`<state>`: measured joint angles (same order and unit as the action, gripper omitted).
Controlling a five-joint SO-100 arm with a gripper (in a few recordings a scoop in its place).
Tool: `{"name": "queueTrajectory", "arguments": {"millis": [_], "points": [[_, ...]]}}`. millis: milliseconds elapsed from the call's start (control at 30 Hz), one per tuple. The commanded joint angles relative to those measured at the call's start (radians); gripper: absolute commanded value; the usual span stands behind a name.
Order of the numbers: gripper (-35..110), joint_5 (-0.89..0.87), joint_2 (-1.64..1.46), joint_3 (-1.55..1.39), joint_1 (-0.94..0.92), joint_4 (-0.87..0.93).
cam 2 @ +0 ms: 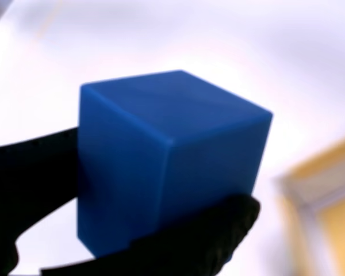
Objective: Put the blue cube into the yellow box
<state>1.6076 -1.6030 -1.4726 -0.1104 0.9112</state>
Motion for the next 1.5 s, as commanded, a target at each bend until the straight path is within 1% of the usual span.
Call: {"name": "queueTrajectory", "arguments": {"millis": [0, 267, 400, 1000, 1167, 1233, 1333, 1467], "points": [[11, 0.031, 0.002, 0.189, -0.063, -0.074], [12, 0.071, 0.170, 0.285, -0.127, -0.173], [12, 0.087, 0.247, 0.288, -0.158, -0.239], [13, 0.037, 0.391, 0.213, -0.150, -0.275], [24, 0.031, 0.391, 0.124, -0.155, -0.356], [27, 0.040, 0.379, 0.069, -0.155, -0.416], [29, 0.046, 0.351, 0.017, -0.152, -0.454], [30, 0.044, 0.285, -0.021, -0.141, -0.457]]}}
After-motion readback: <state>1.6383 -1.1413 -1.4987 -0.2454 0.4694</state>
